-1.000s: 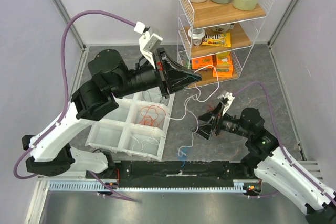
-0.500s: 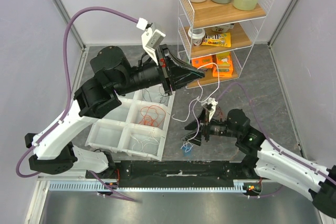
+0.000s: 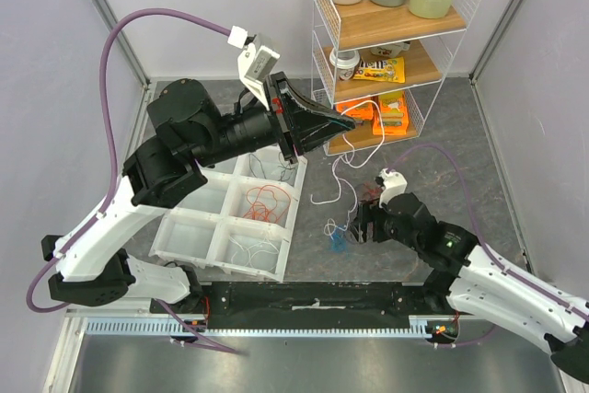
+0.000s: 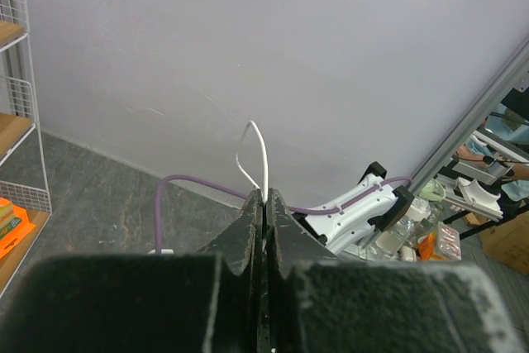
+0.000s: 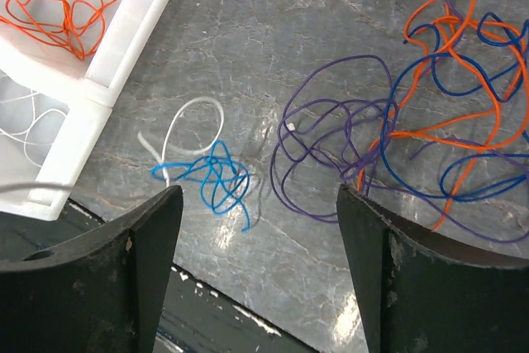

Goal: Untangle the cables

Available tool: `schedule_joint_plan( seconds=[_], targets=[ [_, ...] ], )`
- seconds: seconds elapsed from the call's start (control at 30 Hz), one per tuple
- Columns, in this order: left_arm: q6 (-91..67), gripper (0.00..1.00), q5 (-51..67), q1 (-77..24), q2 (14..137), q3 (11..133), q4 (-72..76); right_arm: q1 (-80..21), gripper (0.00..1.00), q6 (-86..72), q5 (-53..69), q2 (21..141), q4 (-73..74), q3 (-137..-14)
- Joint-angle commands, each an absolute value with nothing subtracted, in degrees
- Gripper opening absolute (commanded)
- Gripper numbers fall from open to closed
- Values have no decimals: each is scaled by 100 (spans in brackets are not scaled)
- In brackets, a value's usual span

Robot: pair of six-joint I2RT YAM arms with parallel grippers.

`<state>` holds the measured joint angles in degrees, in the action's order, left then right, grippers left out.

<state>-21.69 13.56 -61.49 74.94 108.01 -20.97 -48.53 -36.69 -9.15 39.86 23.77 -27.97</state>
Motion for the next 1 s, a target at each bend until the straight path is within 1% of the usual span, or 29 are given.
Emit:
schedule_joint_plan(
  seconds=[0.0, 0.1, 0.17, 0.3, 0.37, 0.47, 0.5, 0.57, 0.63, 0.67, 0.7, 0.73, 0.77, 0.83, 0.9, 0.97],
  targets=[
    [-1951, 2, 1266, -6144, 7383, 10942, -2039, -4922, 82, -3831, -1036, 3850, 3189, -3427],
    [-1942, 2, 1248, -6144, 7374, 10942, -2074, -4939, 82, -4017, -1301, 3981, 3742, -3866],
    [-1925, 2, 1222, -6144, 7365, 10942, -2092, -4957, 82, -3833, -1091, 4017, 3902, -4095],
    [-1890, 2, 1204, -6144, 7383, 10951, -2109, -4948, 84, -3121, 357, 3990, 3341, -4025],
    [-1898, 2, 1204, -6152, 7374, 10951, -2127, -4948, 84, -2936, 754, 4087, 3235, -4078],
    [-1916, 2, 1239, -6144, 7383, 10942, -2136, -4957, 84, -2830, 1474, 3999, 2315, -3737],
    [-1925, 2, 1239, -6152, 7365, 10942, -2136, -4957, 84, -2856, 1511, 3999, 2007, -3640],
    [-1951, 2, 1239, -6144, 7374, 10942, -2136, -4957, 83, -3136, 1074, 4043, 1445, -3464],
    [-1977, 2, 1239, -6144, 7339, 10934, -2127, -4957, 80, -3531, 792, 4157, 532, -3148],
    [-2012, 2, 1239, -6144, 7321, 10925, -2110, -4957, 77, -3768, 521, 4270, 118, -2955],
    [-2021, 2, 1213, -6144, 7304, 10925, -2101, -4957, 73, -4066, -151, 4419, -190, -2753],
    [-2039, 2, 1195, -6144, 7278, 10934, -2083, -4957, 67, -4356, -785, 4551, -315, -2603],
    [-2039, 2, 1178, -6144, 7251, 10951, -2083, -4957, 65, -4646, -1270, 4770, -282, -2480],
    [-1987, 2, 1108, -6144, 7199, 11073, -2161, -4957, 65, -4886, -2149, 5035, -185, -2304],
    [-1838, 2, 1003, -6152, 7198, 11433, -2451, -4957, 65, -5202, -2835, 5185, -9, -2163],
    [-1653, 2, 844, -6144, 7207, 11854, -2820, -4948, 63, -5492, -3364, 5247, 464, -2066]
  ],
)
